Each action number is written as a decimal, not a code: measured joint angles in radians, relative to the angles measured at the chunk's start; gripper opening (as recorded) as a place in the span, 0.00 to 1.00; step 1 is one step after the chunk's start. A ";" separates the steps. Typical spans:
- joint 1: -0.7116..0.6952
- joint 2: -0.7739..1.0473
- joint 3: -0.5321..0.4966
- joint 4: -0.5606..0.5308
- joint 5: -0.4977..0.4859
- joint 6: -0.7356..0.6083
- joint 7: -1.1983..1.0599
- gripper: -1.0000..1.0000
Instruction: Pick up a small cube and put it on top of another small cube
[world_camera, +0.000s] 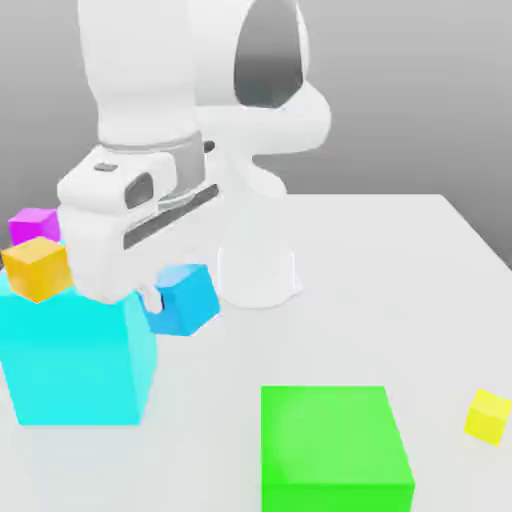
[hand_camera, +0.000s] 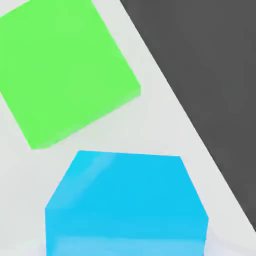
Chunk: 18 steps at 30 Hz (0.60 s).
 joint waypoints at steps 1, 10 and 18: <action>-0.036 -0.030 -0.013 -0.001 -0.019 -0.026 0.015 0.00; -0.367 -0.267 -0.125 -0.030 -0.198 -0.209 0.142 0.00; -0.392 -0.225 -0.169 -0.124 -0.226 -0.072 0.146 1.00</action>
